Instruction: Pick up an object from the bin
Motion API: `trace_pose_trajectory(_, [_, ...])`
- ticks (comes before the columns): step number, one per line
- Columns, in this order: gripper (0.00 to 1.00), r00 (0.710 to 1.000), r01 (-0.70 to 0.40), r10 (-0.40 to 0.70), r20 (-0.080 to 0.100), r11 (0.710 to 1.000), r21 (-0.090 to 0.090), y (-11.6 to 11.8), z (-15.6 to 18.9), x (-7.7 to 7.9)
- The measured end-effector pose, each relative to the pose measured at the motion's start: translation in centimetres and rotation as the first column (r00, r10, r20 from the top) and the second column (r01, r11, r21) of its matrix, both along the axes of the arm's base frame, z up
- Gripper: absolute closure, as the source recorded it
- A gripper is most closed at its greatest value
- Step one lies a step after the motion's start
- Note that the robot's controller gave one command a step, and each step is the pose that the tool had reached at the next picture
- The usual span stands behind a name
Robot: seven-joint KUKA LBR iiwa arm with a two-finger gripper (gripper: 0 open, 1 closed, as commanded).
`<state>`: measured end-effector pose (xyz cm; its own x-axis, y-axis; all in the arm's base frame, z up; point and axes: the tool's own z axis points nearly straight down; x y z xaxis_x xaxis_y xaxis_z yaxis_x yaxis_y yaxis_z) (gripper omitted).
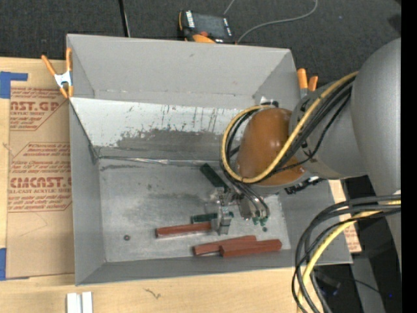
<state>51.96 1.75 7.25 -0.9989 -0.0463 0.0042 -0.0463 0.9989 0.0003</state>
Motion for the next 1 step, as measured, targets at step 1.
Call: trace_pose_trajectory(1, [1.0,0.9,-0.435,0.435,0.014,0.9,-0.003,1.44,17.62,6.69])
